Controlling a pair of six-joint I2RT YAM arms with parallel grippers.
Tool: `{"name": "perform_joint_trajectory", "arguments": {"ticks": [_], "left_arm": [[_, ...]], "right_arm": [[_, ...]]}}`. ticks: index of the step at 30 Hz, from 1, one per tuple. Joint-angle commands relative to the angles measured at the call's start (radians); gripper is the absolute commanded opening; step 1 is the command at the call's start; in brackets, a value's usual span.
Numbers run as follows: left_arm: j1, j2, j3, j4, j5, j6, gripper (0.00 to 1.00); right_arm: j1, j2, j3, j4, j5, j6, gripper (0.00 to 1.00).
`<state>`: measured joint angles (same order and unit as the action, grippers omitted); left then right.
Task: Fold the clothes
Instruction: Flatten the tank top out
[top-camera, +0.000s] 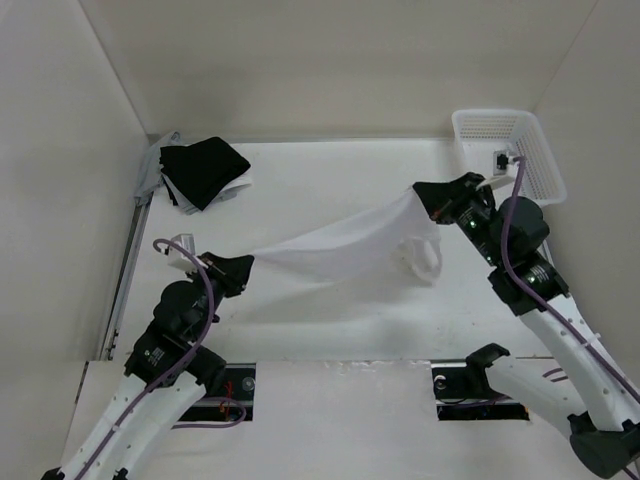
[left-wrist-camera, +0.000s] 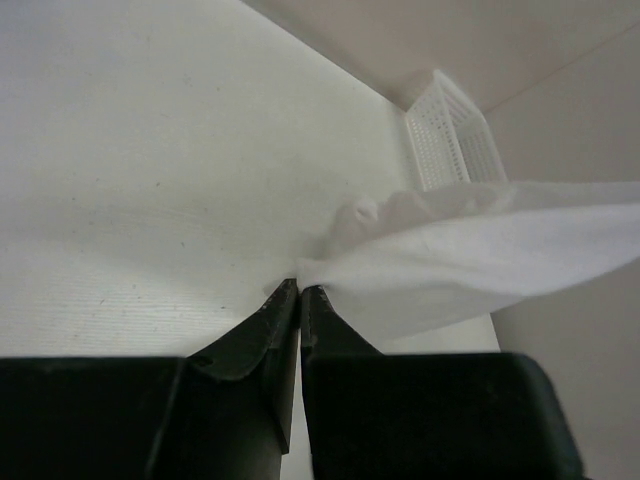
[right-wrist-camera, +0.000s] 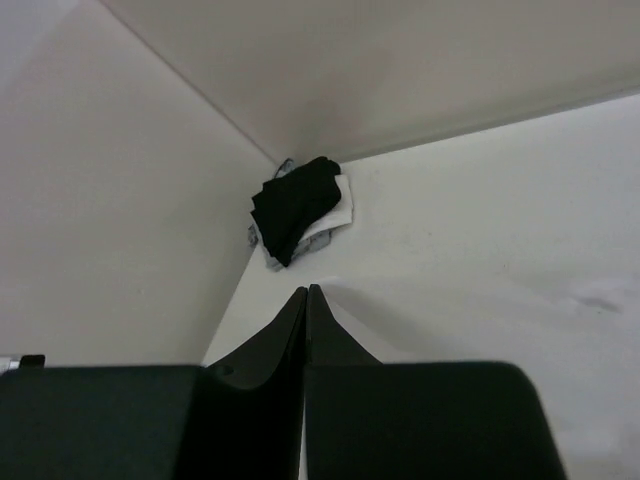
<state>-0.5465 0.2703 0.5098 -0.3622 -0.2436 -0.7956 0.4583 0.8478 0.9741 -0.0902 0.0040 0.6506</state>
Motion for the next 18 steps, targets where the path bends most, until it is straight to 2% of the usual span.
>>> {"name": "perform_joint_trajectory", "arguments": {"ticks": [1,7,10,13,14,16,18], "left_arm": [[0.009,-0.023,-0.025,-0.060,0.006,0.000,0.01],[0.003,-0.043,-0.143,-0.090,0.015,-0.085,0.01],[0.010,-0.014,-0.186,-0.080,0.015,-0.116,0.01],[0.021,0.023,-0.203,-0.061,0.013,-0.137,0.01],[0.026,0.032,-0.206,-0.057,0.012,-0.143,0.02],[0.032,0.046,-0.214,-0.049,0.007,-0.152,0.02],[0.043,0.052,-0.220,-0.047,0.006,-0.162,0.02]], "right_arm": [[-0.022,0.085,-0.041,-0.071,0.013,-0.017,0.01],[-0.138,0.422,-0.068,0.164,-0.090,0.024,0.03],[-0.191,0.701,0.087,0.227,-0.146,0.030,0.02],[-0.214,0.945,0.330,0.181,-0.183,0.040,0.01],[-0.212,0.999,0.407,0.143,-0.188,0.035,0.04],[-0.209,1.034,0.494,0.066,-0.164,0.026,0.20],[-0.192,0.983,0.451,0.059,-0.127,0.004,0.32]]}}
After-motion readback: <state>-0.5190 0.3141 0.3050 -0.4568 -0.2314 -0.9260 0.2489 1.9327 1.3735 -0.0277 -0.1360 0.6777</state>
